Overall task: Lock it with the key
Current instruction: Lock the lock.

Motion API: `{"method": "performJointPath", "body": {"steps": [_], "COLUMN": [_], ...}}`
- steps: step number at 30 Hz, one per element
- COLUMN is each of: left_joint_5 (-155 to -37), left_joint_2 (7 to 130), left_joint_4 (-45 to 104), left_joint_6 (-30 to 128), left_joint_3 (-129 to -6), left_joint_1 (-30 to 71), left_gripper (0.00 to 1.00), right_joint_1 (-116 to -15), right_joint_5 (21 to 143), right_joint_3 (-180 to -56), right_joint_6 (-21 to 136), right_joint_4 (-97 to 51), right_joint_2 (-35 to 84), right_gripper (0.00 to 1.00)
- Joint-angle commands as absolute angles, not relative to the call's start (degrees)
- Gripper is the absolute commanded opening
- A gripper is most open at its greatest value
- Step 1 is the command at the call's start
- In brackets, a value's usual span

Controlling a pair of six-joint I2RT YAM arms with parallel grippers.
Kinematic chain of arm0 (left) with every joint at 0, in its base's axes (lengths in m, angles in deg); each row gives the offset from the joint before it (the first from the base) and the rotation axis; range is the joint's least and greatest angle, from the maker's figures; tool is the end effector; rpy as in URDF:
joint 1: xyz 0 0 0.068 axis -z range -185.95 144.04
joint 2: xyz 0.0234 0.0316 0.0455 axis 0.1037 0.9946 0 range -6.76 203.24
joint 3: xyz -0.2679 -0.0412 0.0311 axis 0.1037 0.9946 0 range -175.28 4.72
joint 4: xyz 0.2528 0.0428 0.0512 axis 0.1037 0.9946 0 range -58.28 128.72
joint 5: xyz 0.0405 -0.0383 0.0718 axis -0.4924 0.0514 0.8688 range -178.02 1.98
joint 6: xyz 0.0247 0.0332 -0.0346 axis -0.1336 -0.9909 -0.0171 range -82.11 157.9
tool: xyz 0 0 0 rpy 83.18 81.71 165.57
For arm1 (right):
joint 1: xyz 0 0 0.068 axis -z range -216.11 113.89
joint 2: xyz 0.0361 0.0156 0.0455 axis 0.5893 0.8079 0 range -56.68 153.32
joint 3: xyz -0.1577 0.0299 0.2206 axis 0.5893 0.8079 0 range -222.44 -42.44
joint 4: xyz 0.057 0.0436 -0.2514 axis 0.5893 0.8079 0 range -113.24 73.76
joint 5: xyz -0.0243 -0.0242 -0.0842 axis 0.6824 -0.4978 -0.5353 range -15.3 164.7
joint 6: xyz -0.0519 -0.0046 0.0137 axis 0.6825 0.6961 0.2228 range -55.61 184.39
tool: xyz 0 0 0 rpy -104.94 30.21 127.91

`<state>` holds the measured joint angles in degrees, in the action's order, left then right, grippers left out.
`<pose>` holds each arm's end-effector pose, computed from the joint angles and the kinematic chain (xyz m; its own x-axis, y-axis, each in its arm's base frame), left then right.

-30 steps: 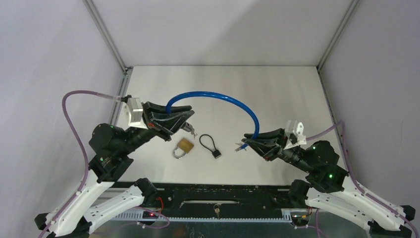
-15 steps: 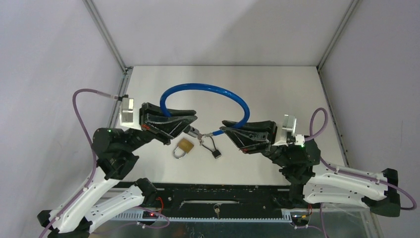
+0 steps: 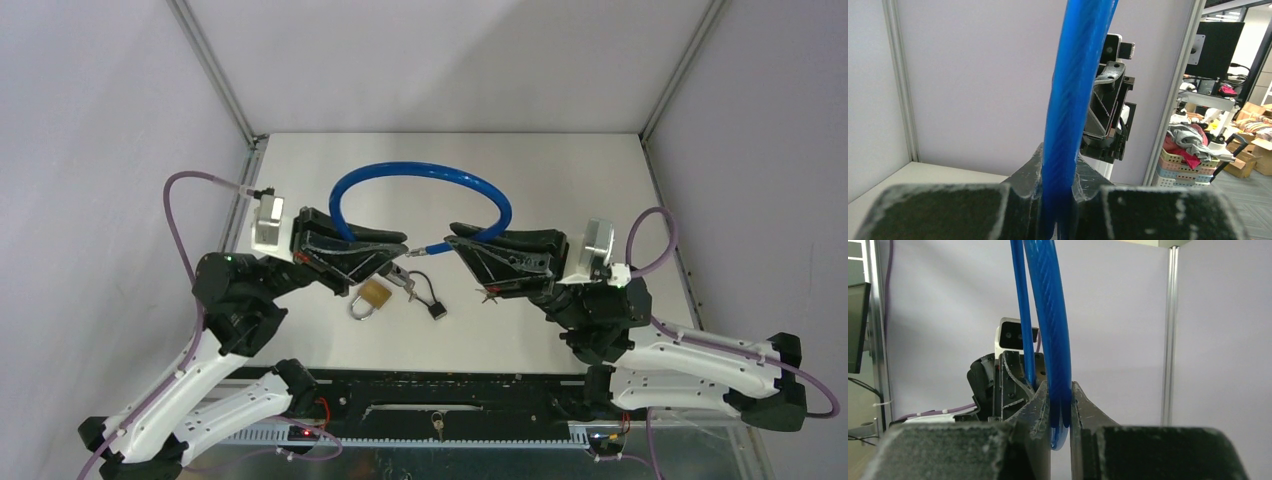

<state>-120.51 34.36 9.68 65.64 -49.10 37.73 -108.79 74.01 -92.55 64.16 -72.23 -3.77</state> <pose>0.0826 -0.1053 0.4587 -0.0552 -0.4904 -0.8698 0.9900 0.0867 -0.1117 0.0552 0.1757 0.4511 0.2111 0.6900 -0.6923 -0.9529 0.3031 0.0115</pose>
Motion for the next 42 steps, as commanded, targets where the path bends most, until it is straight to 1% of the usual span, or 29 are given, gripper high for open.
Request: {"method": "performJointPath", "body": {"steps": [1,23,33,38,42], "left_joint_5": [-121.76,-120.56,-120.45,-120.35,-120.42], "left_joint_2": [34.33,35.69,35.16,34.9,35.01], "left_joint_4": [6.25,4.34,3.74,2.11,0.76], "left_joint_6": [67.44,67.44,67.68,68.79,69.77], "left_joint_3": [-48.94,-48.56,-47.58,-47.23,-47.12], "left_joint_1": [37.38,37.39,37.38,37.38,37.4], "left_gripper": [0.0,0.0,0.0,0.0,0.0], "right_joint_1": [-109.34,-109.34,-109.38,-109.36,-108.99], "right_joint_5": [76.3,79.53,79.03,76.53,71.43], "right_joint_3": [-95.61,-95.62,-95.62,-94.56,-92.77], "right_joint_6": [63.42,60.61,60.86,60.96,60.78], "right_joint_4": [-74.13,-67.62,-69.23,-70.34,-72.37], "right_joint_2": [-2.77,-1.25,0.22,1.16,1.73], "right_gripper": [0.0,0.0,0.0,0.0,0.0]}}
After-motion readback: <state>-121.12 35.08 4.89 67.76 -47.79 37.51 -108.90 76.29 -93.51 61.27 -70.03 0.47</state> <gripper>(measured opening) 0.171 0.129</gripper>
